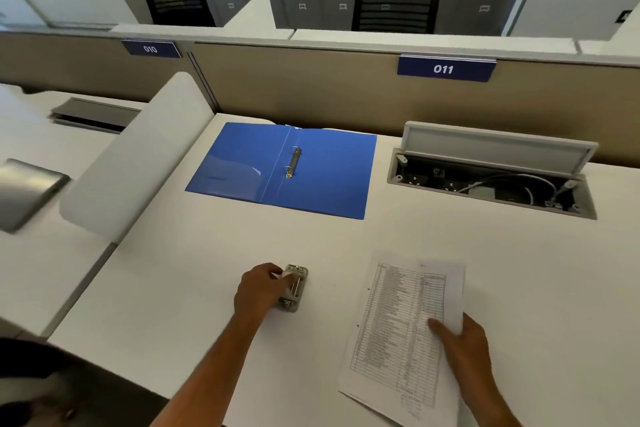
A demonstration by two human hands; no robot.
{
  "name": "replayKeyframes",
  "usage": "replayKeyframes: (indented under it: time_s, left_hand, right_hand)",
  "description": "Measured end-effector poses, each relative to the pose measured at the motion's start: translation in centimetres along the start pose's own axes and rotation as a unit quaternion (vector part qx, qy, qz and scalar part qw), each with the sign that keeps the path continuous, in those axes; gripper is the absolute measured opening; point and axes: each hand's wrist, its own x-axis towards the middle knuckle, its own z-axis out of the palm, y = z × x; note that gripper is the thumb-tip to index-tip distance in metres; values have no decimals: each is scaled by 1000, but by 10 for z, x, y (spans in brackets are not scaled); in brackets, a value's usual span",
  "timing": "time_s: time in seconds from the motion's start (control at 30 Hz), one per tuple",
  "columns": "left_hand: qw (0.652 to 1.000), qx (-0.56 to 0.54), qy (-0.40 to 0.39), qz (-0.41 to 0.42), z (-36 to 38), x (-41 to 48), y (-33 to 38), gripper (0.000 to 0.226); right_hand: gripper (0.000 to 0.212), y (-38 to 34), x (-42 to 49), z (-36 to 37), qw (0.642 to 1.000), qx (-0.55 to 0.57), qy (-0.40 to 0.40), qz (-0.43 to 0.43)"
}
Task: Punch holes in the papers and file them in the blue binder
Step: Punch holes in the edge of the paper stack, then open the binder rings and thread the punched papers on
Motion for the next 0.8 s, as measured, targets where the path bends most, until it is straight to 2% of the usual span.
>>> replayKeyframes:
  time_s: [0.1,0.23,0.37,0.5,0.57,0.67,0.8]
  left_hand:
    - [1000,1,28,-5,-5,0,2,39]
    - [999,-9,49,5,-20,15,4,35]
    - [999,-27,37,17,-44,51,15,37]
    - [999,-32,24,32,-62,105,29,43]
    - [997,6,43,65,-70,118,42,39]
    - [976,92,84,178,-70,132,57,43]
    - [931,190,56,307,-62,167,60,56]
  right_hand:
    - [45,-5,-4,0,998,-59,36,-14]
    - [47,0,0,-1,993,-102,60,2]
    - [44,0,2,1,986,-134,97,30]
    - [60,-1,-4,8,974,-157,151,64]
    - [66,-6,-5,12,967,-157,182,84]
    - [69,-15,-7,20,956,-177,208,109]
    - [69,-14,-13,32,945,-195,241,102]
